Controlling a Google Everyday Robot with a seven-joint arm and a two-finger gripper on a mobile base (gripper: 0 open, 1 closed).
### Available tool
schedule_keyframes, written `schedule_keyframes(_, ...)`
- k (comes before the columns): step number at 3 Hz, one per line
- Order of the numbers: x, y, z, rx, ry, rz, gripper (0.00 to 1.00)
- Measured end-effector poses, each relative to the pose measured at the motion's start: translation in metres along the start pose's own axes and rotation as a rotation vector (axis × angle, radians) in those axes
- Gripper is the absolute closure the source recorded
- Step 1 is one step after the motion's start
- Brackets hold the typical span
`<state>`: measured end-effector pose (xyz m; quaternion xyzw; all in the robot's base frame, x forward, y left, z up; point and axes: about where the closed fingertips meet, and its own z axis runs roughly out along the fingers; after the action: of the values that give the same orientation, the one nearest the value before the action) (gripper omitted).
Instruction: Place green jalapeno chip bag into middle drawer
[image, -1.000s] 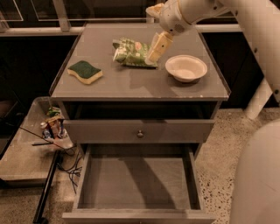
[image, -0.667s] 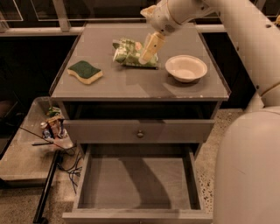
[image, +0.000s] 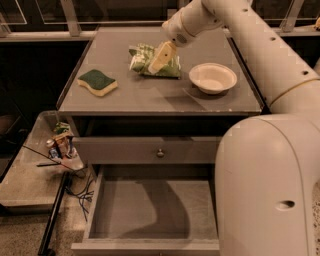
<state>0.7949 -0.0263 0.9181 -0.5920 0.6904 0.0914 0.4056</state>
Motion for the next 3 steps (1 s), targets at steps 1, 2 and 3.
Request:
schedule_keyframes(1,0.009,-0.003,0.022,-0.006,-0.004,0.131,0.00)
schedule_keyframes(2,0.015,-0.002,0.034,-0.010,-0.004,0.205,0.00)
schedule_keyframes(3,0.026,0.001,0.040,-0.004,0.008,0.252,0.00)
